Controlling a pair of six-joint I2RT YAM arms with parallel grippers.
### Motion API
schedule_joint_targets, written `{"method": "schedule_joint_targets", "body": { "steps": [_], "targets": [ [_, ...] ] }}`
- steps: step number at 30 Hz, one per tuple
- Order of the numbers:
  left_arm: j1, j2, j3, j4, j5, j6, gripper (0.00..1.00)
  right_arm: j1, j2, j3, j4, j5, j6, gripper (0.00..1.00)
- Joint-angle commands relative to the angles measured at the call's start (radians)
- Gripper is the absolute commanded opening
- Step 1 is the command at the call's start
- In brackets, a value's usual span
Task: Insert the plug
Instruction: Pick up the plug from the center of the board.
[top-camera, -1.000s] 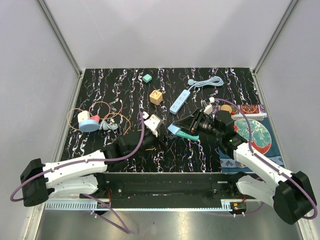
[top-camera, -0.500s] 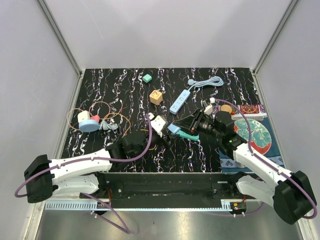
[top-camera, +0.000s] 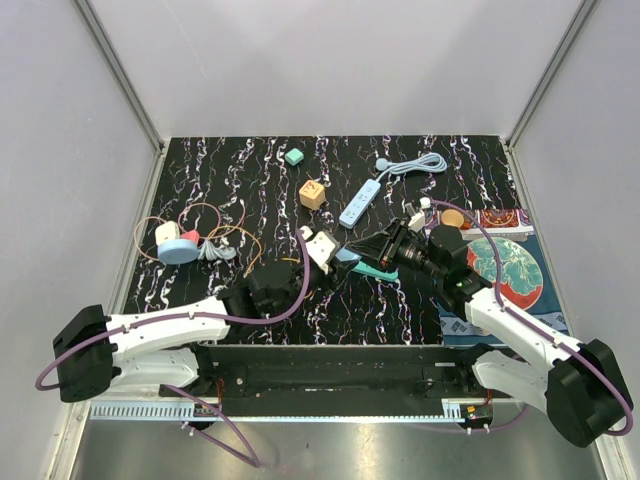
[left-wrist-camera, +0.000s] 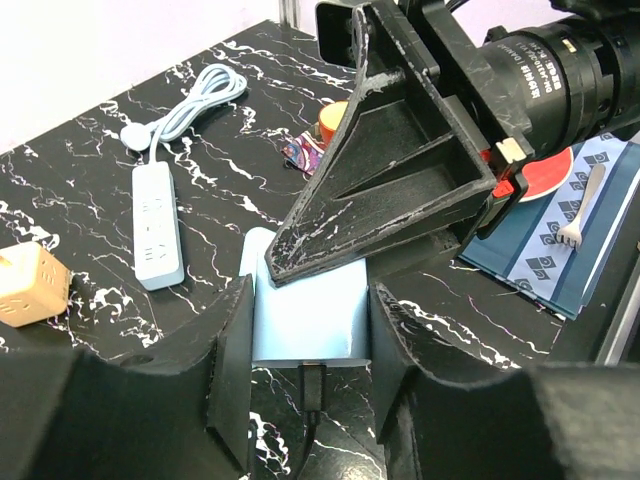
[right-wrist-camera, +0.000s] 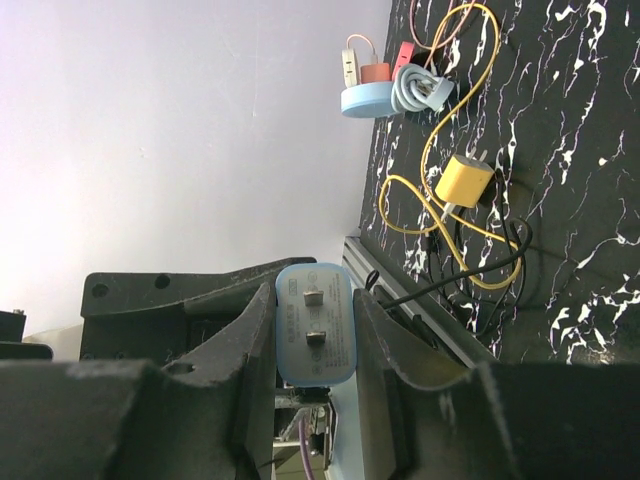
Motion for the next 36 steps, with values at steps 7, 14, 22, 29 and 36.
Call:
{"method": "schedule_joint_targets", "body": {
  "steps": [7, 14, 22, 29, 36],
  "targets": [
    [-0.004, 0.014, 0.001, 0.086, 0.003, -0.004, 0.40, 0.011, 0.005, -0.004, 0.066, 0.034, 0.005, 0.02],
    [-0.004, 0.016, -0.022, 0.109, -0.008, 0.000, 0.57, 0.011, 0.000, 0.001, 0.061, 0.041, 0.007, 0.00],
    [-0.004, 0.025, -0.034, 0.123, -0.008, 0.011, 0.56, 0.011, 0.008, 0.004, 0.061, 0.038, 0.008, 0.00],
    [-0.004, 0.023, -0.028, 0.128, -0.008, 0.011, 0.38, 0.011, 0.017, 0.003, 0.058, 0.031, 0.004, 0.01],
    [-0.004, -0.030, -0.022, 0.059, -0.020, -0.012, 0.10, 0.009, -0.009, 0.024, -0.084, 0.084, -0.122, 0.51]
  ]
}}
